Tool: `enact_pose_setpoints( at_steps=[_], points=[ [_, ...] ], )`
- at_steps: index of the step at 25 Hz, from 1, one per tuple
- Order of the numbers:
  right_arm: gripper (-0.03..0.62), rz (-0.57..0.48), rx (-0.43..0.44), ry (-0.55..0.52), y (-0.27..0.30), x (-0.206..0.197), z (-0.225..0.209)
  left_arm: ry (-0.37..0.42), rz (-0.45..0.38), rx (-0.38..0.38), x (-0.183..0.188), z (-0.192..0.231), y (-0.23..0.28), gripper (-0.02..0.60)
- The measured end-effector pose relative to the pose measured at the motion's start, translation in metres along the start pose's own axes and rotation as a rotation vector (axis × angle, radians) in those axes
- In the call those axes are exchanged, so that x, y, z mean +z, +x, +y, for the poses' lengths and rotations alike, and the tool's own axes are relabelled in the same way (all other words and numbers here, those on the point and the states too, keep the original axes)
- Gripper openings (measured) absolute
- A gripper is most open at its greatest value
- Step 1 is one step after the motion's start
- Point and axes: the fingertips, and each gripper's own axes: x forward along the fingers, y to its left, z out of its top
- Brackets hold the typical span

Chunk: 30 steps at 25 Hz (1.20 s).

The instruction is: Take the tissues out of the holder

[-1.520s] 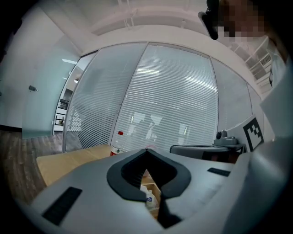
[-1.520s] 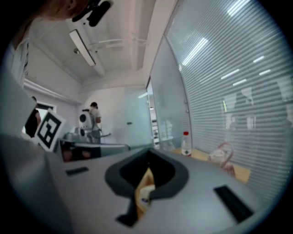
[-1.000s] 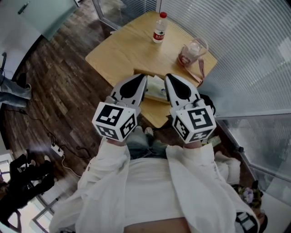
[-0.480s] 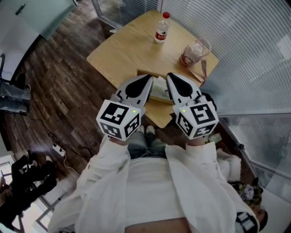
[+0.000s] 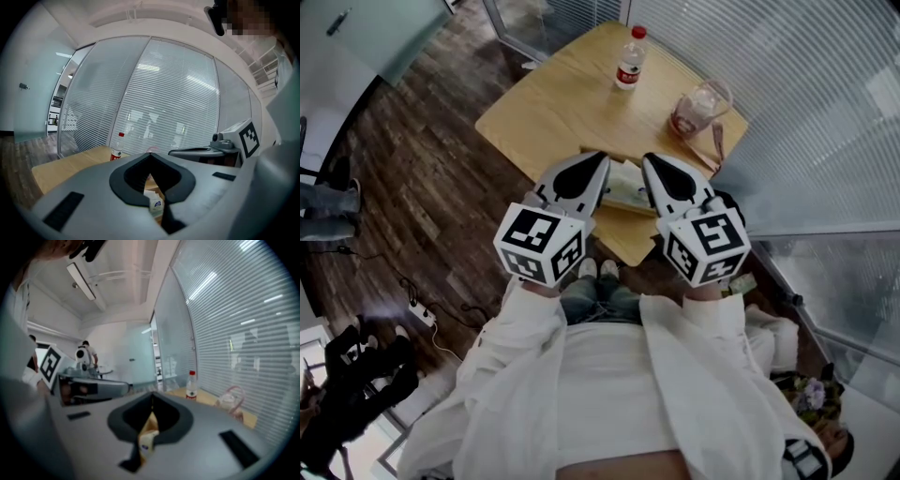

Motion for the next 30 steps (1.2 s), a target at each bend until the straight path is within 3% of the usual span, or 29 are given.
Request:
enact_pose_setpoints(
  at_steps=[11, 20, 30],
  points=[
    [0.012, 0.007, -0.022, 0.021, 0.004, 0.003, -0.002, 0.005, 0.021, -0.044, -0.003, -0.002, 0.003, 0.009],
    [0.014, 0.063, 0.093, 0.046, 0.014, -0.007, 0.019, -0.027, 0.031, -0.050, -0.012, 0.008, 0.003, 0.009],
    [0.014, 0.092, 0.073, 0.034, 0.028, -0.013, 0.014, -0.065, 0.084, -0.087, -0.036, 0.010, 0.015, 0.009]
  ],
)
